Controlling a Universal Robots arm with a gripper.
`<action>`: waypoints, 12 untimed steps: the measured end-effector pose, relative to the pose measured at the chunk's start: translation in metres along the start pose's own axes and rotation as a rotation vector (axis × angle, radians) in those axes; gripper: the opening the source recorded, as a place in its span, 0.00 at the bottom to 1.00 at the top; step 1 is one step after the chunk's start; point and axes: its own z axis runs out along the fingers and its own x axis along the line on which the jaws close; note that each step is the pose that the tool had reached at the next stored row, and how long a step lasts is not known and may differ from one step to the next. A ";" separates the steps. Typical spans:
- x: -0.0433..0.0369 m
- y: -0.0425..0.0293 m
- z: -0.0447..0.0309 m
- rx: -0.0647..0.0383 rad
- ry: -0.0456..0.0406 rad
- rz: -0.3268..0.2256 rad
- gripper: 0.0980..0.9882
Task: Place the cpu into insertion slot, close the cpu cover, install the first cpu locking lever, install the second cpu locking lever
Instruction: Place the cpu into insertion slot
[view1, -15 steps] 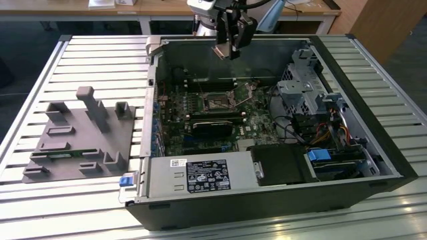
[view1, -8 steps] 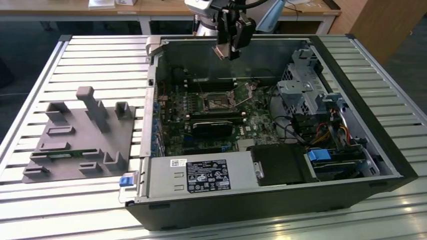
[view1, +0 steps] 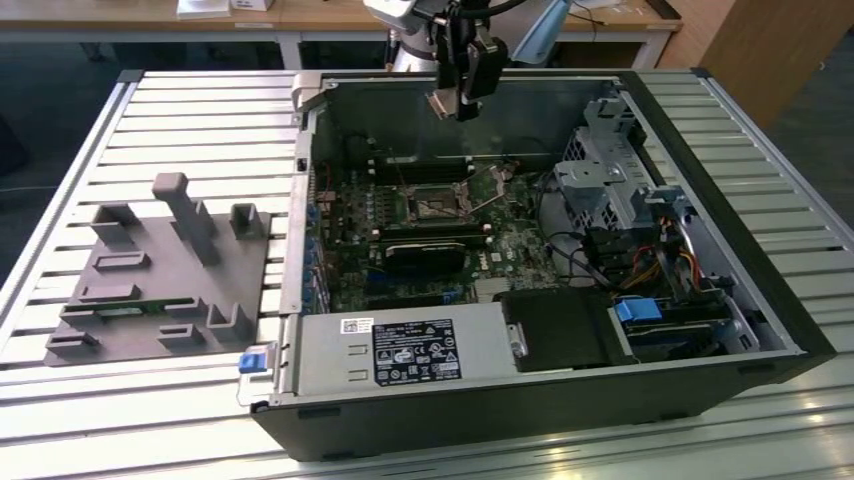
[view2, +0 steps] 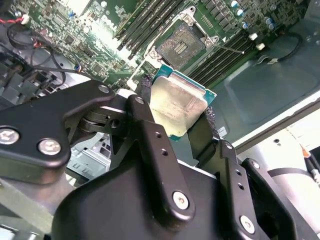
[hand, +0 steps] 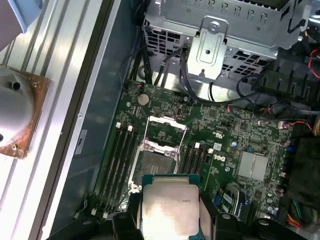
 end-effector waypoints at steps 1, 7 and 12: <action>0.0000 0.0000 0.0000 0.000 -0.0009 0.010 0.50; 0.0000 0.0000 0.0003 -0.001 -0.0060 0.066 0.50; 0.0000 -0.0001 0.0005 -0.002 -0.0103 0.114 0.50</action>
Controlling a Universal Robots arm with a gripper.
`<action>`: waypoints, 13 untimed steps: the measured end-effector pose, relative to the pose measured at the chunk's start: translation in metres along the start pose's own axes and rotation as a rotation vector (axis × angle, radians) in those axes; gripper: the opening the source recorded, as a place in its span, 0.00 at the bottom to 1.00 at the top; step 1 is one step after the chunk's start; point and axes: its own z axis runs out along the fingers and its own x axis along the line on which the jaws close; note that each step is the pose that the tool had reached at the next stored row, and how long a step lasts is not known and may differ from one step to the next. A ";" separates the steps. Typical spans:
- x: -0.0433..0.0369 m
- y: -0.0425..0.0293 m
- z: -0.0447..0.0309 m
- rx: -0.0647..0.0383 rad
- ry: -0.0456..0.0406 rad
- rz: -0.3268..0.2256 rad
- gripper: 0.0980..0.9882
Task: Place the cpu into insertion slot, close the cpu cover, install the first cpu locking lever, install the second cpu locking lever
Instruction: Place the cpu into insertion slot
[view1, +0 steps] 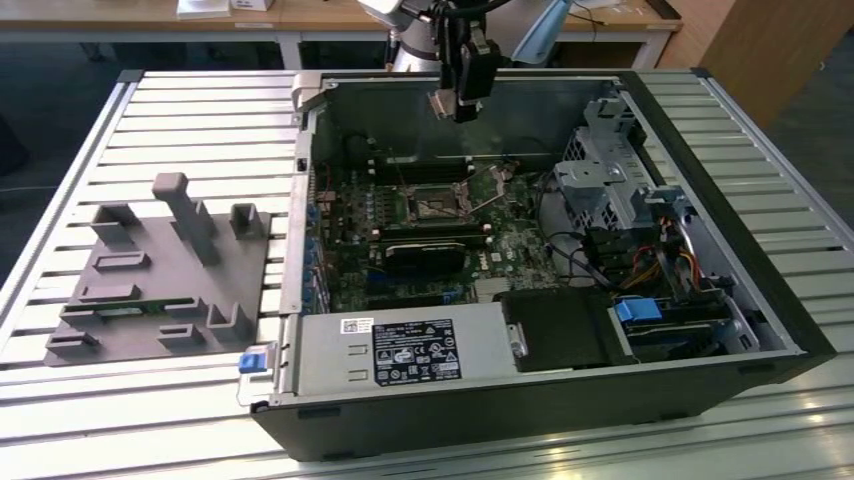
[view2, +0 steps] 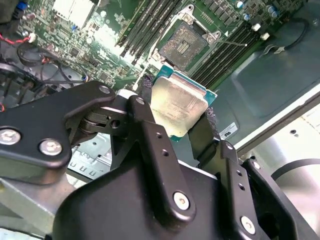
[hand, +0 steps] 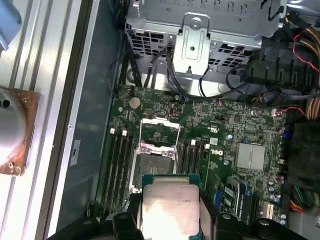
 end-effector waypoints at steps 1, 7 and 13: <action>0.0000 0.0000 0.0001 0.000 -0.0009 0.009 0.50; 0.0001 -0.0001 0.0007 -0.002 -0.0076 0.081 0.50; 0.0001 -0.0001 0.0015 -0.003 -0.0145 0.156 0.50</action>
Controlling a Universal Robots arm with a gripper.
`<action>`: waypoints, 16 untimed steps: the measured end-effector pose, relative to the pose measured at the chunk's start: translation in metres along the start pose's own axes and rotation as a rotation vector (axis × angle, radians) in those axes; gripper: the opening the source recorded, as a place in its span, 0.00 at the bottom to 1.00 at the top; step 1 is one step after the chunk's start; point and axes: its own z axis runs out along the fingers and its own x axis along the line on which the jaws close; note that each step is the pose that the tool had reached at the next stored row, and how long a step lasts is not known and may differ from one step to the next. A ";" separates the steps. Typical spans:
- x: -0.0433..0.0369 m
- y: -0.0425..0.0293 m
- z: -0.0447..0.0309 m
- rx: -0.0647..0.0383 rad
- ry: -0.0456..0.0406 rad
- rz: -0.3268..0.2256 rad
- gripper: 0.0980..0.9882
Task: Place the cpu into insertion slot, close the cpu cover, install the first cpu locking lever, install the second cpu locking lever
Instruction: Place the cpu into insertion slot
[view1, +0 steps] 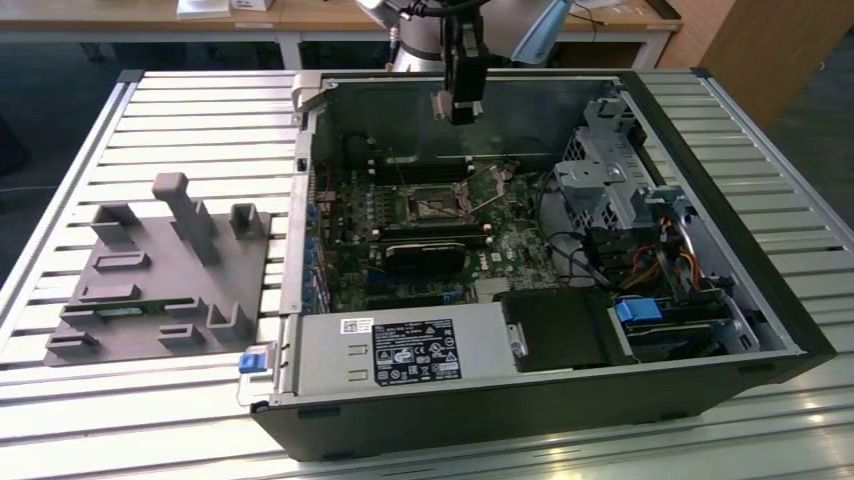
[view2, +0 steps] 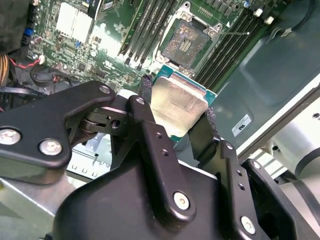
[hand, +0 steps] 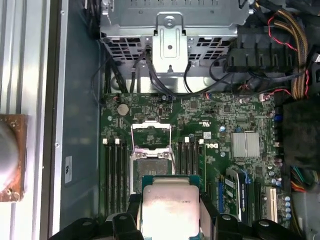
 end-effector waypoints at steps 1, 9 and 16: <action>0.0000 0.0000 0.0003 0.000 -0.0003 0.005 0.50; 0.0000 -0.0003 0.0031 0.000 -0.0009 0.009 0.50; -0.0001 -0.0005 0.0058 0.000 -0.0009 0.009 0.50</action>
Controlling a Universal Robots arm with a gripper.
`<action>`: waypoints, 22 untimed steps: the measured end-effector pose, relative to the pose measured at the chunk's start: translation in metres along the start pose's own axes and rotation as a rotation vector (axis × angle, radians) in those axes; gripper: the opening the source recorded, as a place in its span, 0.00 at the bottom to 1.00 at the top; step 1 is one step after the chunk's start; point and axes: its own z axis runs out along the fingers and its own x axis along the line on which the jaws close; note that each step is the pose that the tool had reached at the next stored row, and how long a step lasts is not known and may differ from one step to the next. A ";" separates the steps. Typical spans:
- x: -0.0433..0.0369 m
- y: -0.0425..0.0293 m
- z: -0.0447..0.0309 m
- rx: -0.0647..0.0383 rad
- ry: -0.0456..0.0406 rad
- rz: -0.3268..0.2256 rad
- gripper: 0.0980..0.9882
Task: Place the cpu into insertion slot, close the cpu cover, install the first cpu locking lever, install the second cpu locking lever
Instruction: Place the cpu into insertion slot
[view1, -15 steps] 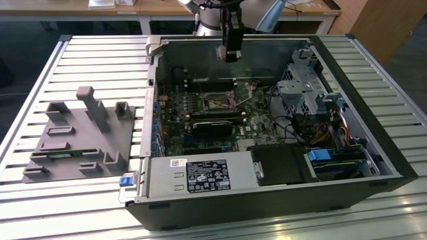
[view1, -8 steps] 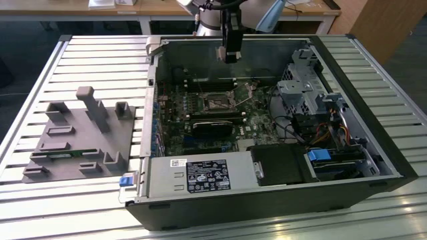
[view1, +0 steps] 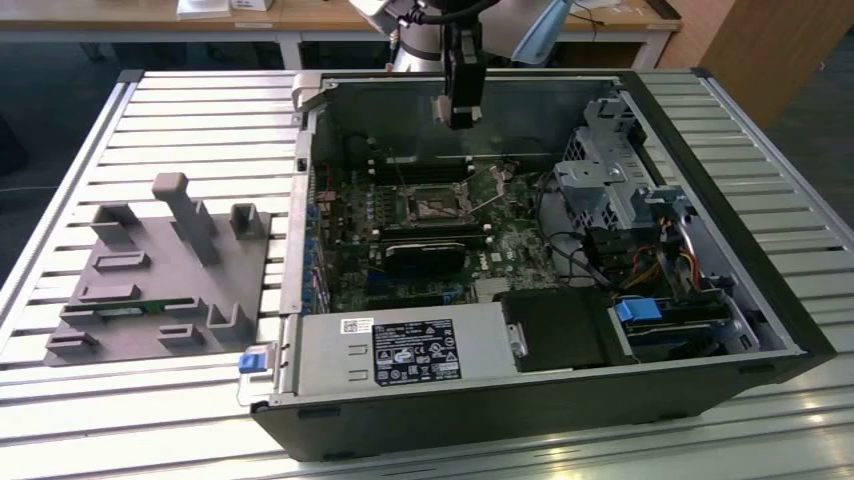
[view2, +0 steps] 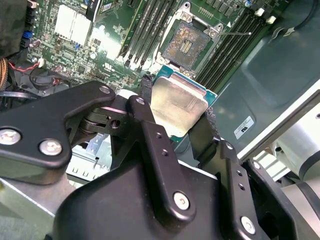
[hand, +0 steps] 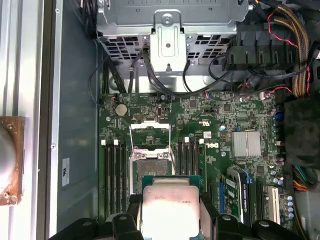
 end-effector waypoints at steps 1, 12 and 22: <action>0.0000 0.0000 0.0003 0.000 0.0000 0.000 0.50; -0.0001 -0.0003 0.0034 0.001 0.0000 0.000 0.50; -0.0001 -0.0007 0.0074 0.004 -0.0002 0.000 0.50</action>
